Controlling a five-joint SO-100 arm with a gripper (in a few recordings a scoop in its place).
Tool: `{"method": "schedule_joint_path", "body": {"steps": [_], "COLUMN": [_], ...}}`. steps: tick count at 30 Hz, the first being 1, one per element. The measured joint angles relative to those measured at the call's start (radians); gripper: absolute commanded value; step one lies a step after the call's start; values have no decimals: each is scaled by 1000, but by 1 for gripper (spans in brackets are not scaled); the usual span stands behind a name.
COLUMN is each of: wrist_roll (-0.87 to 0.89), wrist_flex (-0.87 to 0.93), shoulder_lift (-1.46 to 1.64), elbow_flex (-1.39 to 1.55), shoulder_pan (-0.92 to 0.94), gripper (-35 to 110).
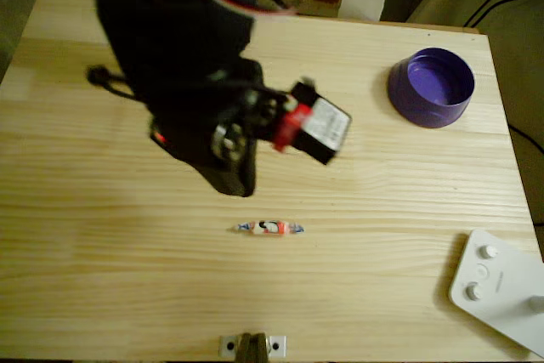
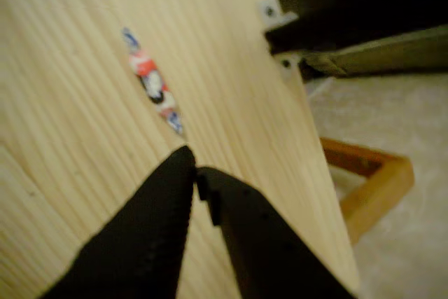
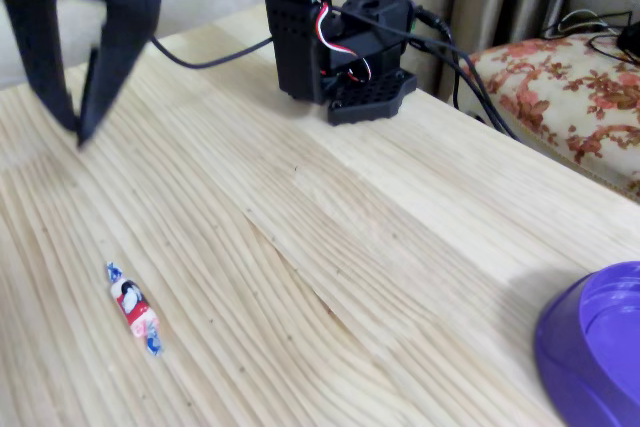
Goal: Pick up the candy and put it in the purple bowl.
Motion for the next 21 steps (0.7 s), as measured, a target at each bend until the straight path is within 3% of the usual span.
{"method": "schedule_joint_path", "body": {"steps": [15,21], "wrist_roll": [-38,-15], "wrist_flex": [25,77], "shoulder_lift": [-486,-529], "elbow_flex": [-354,-382], "shoulder_pan": [-91,-95], "gripper": [1,1]}}
